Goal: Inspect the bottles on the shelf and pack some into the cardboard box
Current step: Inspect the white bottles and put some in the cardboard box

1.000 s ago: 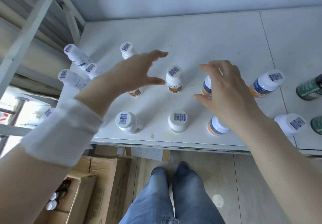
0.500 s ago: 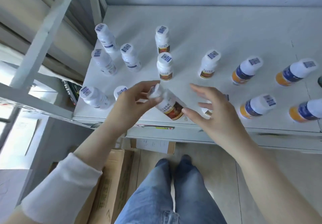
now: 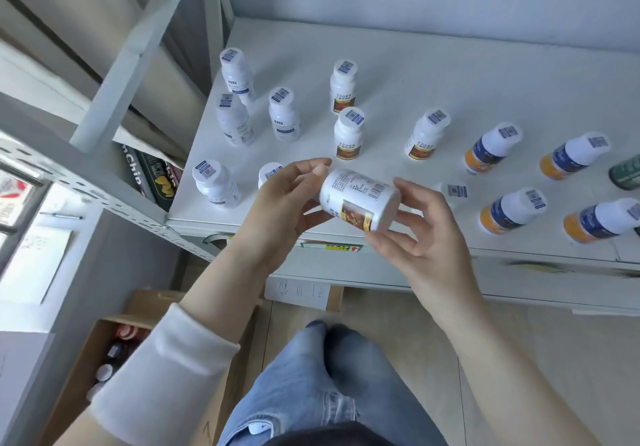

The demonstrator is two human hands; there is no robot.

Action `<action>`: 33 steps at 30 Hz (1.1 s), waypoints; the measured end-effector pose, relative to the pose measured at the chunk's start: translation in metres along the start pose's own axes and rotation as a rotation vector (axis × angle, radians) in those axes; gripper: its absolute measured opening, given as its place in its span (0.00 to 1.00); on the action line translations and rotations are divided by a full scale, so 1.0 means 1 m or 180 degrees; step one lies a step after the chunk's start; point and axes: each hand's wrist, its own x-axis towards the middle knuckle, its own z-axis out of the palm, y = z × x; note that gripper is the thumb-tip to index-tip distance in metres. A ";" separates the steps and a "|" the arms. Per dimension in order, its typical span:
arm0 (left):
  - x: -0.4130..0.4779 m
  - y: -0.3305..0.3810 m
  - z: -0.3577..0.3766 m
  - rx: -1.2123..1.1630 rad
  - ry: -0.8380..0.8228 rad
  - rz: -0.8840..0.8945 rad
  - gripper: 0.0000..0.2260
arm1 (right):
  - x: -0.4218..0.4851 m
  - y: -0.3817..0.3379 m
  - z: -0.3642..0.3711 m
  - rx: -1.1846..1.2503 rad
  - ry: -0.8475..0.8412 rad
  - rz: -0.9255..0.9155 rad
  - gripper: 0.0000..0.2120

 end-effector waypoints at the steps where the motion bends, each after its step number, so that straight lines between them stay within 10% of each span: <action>1: -0.001 -0.001 0.001 -0.0118 -0.0018 -0.0153 0.09 | 0.000 -0.003 0.002 -0.0194 0.0084 -0.0113 0.26; 8: 0.000 -0.009 0.009 -0.1258 -0.0295 -0.1265 0.30 | 0.008 -0.017 0.020 -0.1912 0.0881 -0.1162 0.29; 17: 0.004 0.012 0.001 0.0475 -0.0553 0.0435 0.08 | 0.005 -0.023 0.009 0.1355 0.0402 0.1631 0.15; 23: 0.013 0.015 0.005 0.0985 0.0015 0.0561 0.09 | 0.000 -0.017 0.006 0.0055 0.0187 0.0645 0.23; 33: 0.020 0.012 0.001 0.0336 -0.0251 0.0385 0.10 | 0.007 -0.021 0.006 0.1074 0.0076 0.1091 0.21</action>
